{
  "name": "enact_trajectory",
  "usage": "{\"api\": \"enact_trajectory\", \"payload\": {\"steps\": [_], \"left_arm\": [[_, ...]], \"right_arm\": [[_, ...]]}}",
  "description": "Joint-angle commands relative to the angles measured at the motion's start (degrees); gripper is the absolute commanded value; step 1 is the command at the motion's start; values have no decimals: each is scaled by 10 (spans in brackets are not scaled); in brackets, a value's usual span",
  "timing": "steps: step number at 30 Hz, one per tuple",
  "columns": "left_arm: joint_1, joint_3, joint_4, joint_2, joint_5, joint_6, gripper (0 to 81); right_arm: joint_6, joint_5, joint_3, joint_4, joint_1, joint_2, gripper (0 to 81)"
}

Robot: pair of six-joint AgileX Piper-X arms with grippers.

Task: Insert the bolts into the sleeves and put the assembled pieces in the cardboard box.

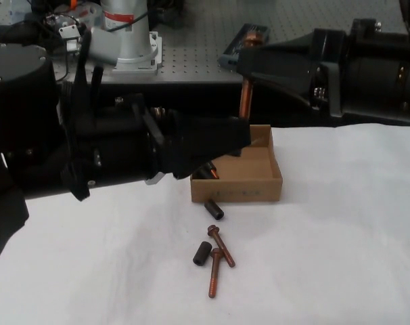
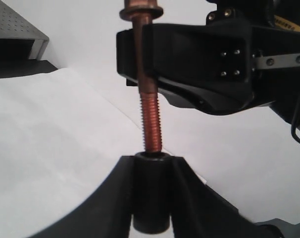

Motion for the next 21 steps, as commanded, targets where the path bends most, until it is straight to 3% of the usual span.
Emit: {"api": "enact_trajectory", "payload": {"steps": [1,21], "left_arm": [[3,-2,-25,-1,4,-16,6],[3,-2,-68,-1,-25,-57,6]], "right_arm": [[-5,-13,-3,-8,0,0,16],[-3,-20,0,-8,0,-9,16]]}}
